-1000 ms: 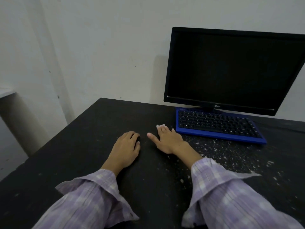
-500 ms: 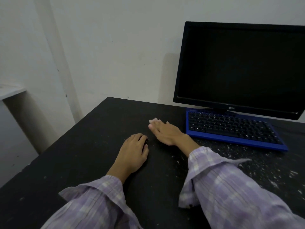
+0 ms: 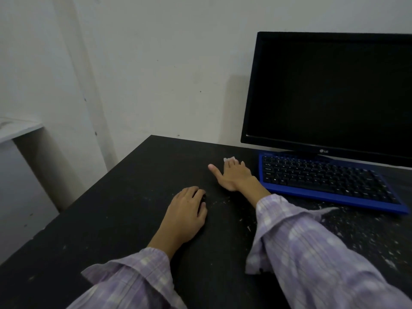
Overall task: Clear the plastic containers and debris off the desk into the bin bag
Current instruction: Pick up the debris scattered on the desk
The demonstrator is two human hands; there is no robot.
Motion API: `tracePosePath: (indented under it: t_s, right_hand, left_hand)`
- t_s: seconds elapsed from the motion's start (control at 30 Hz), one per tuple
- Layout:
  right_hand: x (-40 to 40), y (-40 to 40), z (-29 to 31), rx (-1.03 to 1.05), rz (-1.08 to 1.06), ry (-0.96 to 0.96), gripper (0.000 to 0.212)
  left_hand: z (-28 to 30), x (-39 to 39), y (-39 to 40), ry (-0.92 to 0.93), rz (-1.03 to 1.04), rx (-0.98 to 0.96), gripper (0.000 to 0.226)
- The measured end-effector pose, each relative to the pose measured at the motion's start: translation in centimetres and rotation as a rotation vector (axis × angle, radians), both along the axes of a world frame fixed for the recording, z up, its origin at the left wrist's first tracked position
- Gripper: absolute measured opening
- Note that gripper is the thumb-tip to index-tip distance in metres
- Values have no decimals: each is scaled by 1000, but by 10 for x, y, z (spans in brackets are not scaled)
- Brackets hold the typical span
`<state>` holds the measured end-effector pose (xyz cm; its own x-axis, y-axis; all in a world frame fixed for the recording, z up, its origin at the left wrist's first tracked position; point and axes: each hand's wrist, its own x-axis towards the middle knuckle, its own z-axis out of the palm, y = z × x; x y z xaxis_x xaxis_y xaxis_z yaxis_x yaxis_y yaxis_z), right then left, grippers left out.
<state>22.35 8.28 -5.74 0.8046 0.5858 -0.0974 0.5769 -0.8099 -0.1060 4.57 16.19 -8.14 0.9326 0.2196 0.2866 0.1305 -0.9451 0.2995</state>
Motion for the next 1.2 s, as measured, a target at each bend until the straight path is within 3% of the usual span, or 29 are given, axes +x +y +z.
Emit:
tracePosePath:
  t_s: [0.17, 0.27, 0.5, 0.73, 1.07, 1.2]
  right_hand:
    - [-16, 21, 8, 89, 259, 95, 60]
    - [-32, 20, 3, 112, 438, 152, 53]
    - [-31, 1, 6, 45, 274, 59, 51]
    - [-85, -27, 0, 145, 364, 170, 51]
    - [-161, -103, 1, 75, 520, 120, 50]
    - [-172, -139, 5, 45, 405, 69, 51]
  left_hand:
    - [0, 4, 1, -52, 0, 29, 35]
    - [1, 5, 1, -58, 8, 22, 30]
    - [2, 4, 1, -15, 46, 27, 36]
    - [4, 2, 0, 42, 218, 60, 35]
    - [10, -29, -5, 106, 120, 21, 42]
    - [11, -63, -21, 81, 77, 30, 41]
